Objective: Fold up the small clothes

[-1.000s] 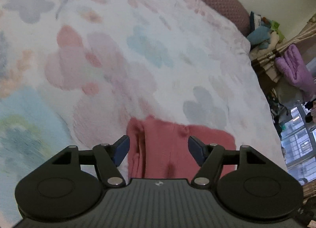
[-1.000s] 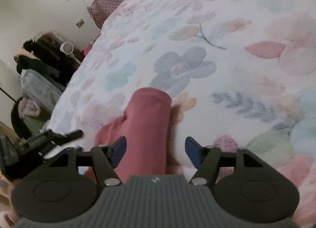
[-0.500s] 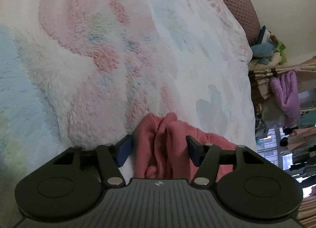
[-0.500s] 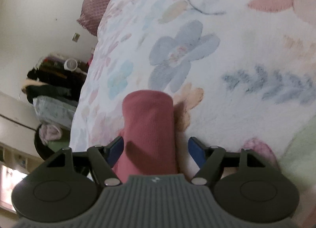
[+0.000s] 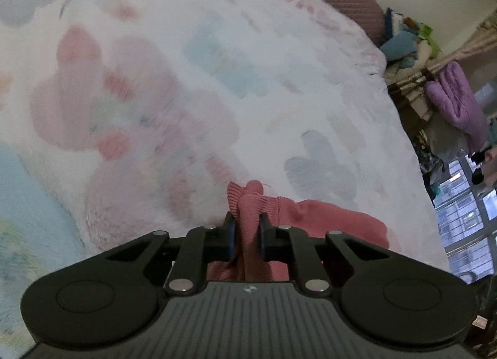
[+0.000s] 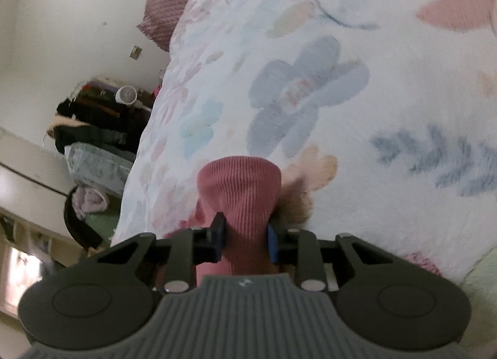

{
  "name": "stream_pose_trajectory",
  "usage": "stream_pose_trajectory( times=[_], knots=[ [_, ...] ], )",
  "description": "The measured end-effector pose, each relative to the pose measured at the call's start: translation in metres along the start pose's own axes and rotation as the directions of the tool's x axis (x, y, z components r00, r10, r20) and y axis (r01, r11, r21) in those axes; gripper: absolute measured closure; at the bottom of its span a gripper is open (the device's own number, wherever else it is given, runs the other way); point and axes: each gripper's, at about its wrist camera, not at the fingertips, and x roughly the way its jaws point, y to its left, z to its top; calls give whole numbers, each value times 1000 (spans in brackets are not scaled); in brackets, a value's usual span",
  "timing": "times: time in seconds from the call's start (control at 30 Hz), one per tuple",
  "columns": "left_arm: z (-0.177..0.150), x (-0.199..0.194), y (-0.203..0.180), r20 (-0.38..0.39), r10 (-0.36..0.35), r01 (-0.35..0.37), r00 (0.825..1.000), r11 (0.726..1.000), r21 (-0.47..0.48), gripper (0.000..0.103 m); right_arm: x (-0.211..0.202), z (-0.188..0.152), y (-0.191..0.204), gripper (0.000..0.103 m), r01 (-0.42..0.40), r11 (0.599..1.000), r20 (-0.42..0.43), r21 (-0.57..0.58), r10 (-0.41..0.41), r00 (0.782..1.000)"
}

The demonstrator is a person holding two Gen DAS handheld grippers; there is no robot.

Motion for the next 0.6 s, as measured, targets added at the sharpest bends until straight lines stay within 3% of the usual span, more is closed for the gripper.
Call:
stream_pose_trajectory(
  times=[0.13,0.3,0.6],
  knots=[
    [-6,-34,-28,62,26,-32,998,994,100,89,-19,-3,25,82,5,996,31,-85,-2,1000],
    [-14,-73,-56,131,9,-29,991,988,150,90,-60,-15,54,83,-9,987,77,-158,22,997],
    [-51,-165,-100,253,-123,56,960,965,257,90,-157,-49,96,83,-42,960,152,-277,87,985]
  ],
)
